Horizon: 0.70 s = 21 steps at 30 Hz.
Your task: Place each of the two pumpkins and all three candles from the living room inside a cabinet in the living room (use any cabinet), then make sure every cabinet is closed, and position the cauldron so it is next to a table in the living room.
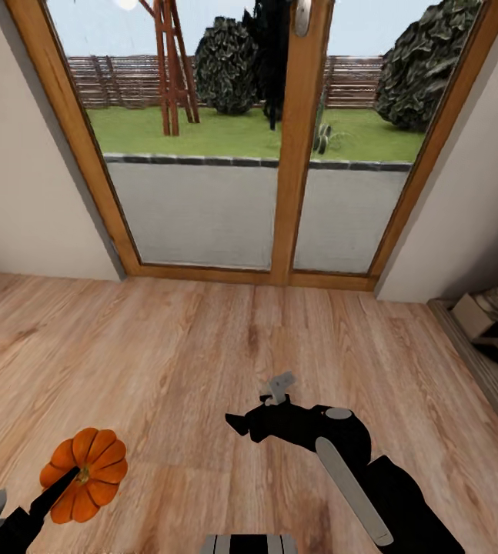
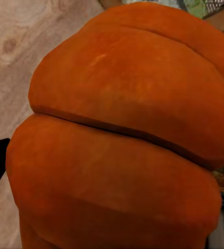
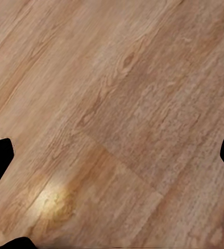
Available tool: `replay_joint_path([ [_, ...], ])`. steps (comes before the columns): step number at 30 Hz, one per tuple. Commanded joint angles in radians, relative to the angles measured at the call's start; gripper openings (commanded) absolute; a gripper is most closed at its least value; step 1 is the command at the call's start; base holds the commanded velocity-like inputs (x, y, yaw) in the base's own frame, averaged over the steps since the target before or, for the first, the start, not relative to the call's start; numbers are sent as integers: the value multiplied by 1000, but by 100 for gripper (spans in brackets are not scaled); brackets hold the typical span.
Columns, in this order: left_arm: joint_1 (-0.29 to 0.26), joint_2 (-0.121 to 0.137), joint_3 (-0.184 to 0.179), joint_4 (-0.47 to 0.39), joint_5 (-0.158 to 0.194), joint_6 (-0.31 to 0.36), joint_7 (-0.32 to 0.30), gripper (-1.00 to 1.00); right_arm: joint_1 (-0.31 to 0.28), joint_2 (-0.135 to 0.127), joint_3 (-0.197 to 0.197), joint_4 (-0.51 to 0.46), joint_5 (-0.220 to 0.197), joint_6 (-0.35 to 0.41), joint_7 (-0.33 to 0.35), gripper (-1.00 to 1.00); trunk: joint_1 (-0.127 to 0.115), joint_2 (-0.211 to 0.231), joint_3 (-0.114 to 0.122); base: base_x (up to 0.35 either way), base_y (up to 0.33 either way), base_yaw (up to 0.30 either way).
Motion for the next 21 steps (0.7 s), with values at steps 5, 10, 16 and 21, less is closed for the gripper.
replay_joint_path([
  [5,0,-16,1,1,2,-3,2,-100,-5,0,-4,-1,7,48,6,100,-2,1,19,0,0,298],
  [10,0,-20,2,2,1,-4,3,-100,-9,1,-6,0,7,56,5,100,-5,2,38,0,0,300],
  [16,-1,-19,2,34,5,-5,5,-100,-10,2,1,0,8,58,3,100,-7,4,61,0,0,300],
  [21,-1,-20,9,52,8,-40,5,-100,-10,8,2,0,9,59,4,100,-10,5,81,0,0,300],
])
